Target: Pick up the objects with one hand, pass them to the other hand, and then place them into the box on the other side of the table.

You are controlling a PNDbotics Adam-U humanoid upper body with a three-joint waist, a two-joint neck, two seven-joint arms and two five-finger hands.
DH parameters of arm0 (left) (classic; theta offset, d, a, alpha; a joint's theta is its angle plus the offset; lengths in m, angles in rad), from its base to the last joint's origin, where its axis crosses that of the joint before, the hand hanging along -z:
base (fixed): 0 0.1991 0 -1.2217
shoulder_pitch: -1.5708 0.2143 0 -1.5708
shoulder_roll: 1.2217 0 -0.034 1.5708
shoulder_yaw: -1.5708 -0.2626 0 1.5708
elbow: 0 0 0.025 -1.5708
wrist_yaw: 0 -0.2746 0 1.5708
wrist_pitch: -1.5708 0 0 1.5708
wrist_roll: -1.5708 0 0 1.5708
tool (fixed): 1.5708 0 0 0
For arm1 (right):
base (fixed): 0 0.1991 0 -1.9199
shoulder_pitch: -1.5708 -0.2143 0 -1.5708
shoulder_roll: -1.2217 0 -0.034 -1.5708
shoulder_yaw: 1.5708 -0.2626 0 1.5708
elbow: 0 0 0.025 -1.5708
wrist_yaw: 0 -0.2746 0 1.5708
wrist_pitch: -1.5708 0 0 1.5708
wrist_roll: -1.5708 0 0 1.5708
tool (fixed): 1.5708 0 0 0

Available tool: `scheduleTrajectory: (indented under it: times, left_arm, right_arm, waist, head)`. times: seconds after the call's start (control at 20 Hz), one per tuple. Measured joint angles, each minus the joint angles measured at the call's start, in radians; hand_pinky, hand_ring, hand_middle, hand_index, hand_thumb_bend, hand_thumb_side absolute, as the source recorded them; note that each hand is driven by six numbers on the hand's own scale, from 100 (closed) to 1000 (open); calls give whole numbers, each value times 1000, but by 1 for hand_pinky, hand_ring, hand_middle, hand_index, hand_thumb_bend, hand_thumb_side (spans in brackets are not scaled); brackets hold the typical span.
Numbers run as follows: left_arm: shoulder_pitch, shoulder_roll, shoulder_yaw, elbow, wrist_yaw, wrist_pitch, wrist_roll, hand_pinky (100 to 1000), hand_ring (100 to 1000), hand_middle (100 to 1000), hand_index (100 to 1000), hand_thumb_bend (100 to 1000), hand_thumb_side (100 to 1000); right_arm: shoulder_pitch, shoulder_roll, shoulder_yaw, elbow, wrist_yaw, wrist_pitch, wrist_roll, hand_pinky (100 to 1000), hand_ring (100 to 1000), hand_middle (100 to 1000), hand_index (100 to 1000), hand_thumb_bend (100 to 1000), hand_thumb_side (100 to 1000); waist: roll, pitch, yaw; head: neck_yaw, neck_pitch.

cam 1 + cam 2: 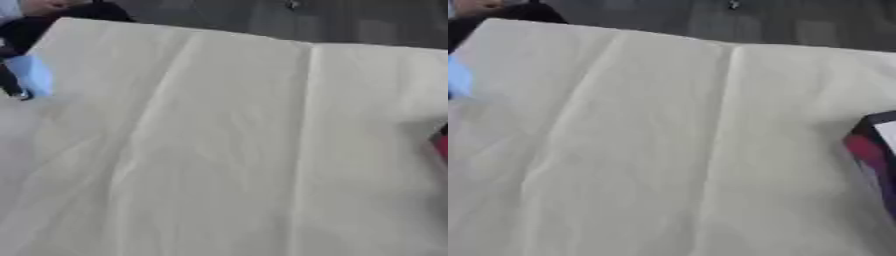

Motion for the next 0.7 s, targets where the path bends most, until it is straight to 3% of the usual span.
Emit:
scheduleTrajectory:
  times: [0.15,0.3,0.45,0.7]
  left_arm:
    - [10,5,-36,-107,90,-2,30,788,662,507,569,255,100]
    - [15,3,-72,-178,168,16,48,788,655,505,570,215,100]
    - [18,-12,-104,-221,229,35,62,791,651,508,576,197,100]
    - [26,-79,-161,-272,296,61,88,790,654,511,585,130,100]
  right_arm:
    - [8,-8,-1,0,-30,-1,8,1000,993,1000,1000,100,441]
    - [11,-24,-2,0,-68,-6,23,1000,991,1000,1000,100,454]
    - [11,-47,-2,0,-119,-14,43,1000,991,1000,1000,100,466]
    - [-8,-98,-2,0,-219,-18,83,1000,997,1000,1000,100,470]
  waist:
    - [-11,-50,37]
    - [-11,-58,45]
    - [-11,-105,55]
    - [-10,-138,59]
  head:
    - [-56,27]
    - [-97,46]
    - [-132,62]
    - [-182,83]
